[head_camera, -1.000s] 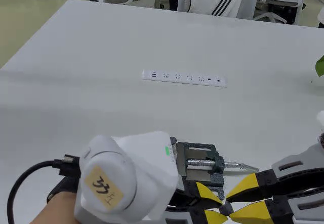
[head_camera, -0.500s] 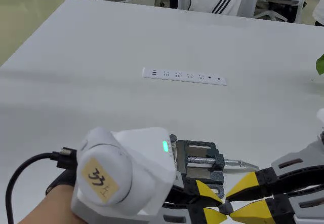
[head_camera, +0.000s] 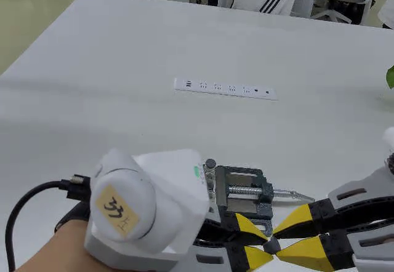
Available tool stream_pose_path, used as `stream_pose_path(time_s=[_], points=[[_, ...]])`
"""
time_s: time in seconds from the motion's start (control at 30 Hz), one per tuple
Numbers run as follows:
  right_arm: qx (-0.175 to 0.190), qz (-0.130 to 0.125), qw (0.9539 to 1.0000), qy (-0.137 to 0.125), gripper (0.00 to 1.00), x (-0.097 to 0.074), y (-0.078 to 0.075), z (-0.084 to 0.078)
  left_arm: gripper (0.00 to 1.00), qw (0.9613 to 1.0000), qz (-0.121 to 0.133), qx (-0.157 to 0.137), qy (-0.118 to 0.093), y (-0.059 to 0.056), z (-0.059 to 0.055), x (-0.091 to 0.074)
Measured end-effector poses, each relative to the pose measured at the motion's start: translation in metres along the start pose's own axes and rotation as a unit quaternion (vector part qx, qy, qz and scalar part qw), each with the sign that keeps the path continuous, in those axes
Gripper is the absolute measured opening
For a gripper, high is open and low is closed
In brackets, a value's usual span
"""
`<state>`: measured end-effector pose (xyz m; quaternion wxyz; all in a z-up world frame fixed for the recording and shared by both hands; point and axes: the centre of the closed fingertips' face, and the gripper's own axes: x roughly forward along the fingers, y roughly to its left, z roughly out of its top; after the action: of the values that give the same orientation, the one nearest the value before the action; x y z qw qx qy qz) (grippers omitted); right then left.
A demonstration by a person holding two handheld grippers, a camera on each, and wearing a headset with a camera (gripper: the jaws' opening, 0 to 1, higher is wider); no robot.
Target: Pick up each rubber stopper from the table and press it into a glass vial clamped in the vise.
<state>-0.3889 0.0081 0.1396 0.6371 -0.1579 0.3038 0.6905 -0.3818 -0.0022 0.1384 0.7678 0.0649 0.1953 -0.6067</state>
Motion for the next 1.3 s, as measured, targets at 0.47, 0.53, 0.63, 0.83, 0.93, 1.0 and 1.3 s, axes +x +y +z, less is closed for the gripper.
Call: stream_pose_path(time_s=[0.47, 0.53, 0.63, 0.83, 0.93, 1.0, 1.3], points=[[0.008, -0.011, 0.9998, 0.017, 0.05, 0.007, -0.012, 0.007, 0.07, 0.9993, 0.028, 0.014, -0.023, 0.011, -0.009, -0.013], [0.008, -0.017, 0.9997, 0.017, 0.05, 0.006, -0.017, 0.012, 0.10, 0.9987, 0.042, 0.010, -0.029, 0.018, -0.011, -0.019], [0.009, -0.026, 0.9994, 0.018, 0.05, 0.006, -0.026, 0.016, 0.16, 0.9976, 0.059, 0.006, -0.036, 0.027, -0.015, -0.028], [0.007, -0.046, 0.9984, 0.032, 0.05, 0.015, -0.048, 0.030, 0.26, 0.9944, 0.097, -0.005, -0.041, 0.049, -0.027, -0.047], [0.008, -0.055, 0.9974, 0.047, 0.05, 0.024, -0.060, 0.036, 0.32, 0.9917, 0.121, -0.010, -0.043, 0.062, -0.035, -0.058], [0.010, -0.060, 0.9967, 0.054, 0.05, 0.028, -0.068, 0.037, 0.38, 0.9900, 0.133, -0.008, -0.047, 0.069, -0.038, -0.063], [0.021, -0.088, 0.9900, 0.109, 0.05, 0.045, -0.115, 0.040, 0.56, 0.9840, 0.164, -0.012, -0.070, 0.096, -0.050, -0.080]])
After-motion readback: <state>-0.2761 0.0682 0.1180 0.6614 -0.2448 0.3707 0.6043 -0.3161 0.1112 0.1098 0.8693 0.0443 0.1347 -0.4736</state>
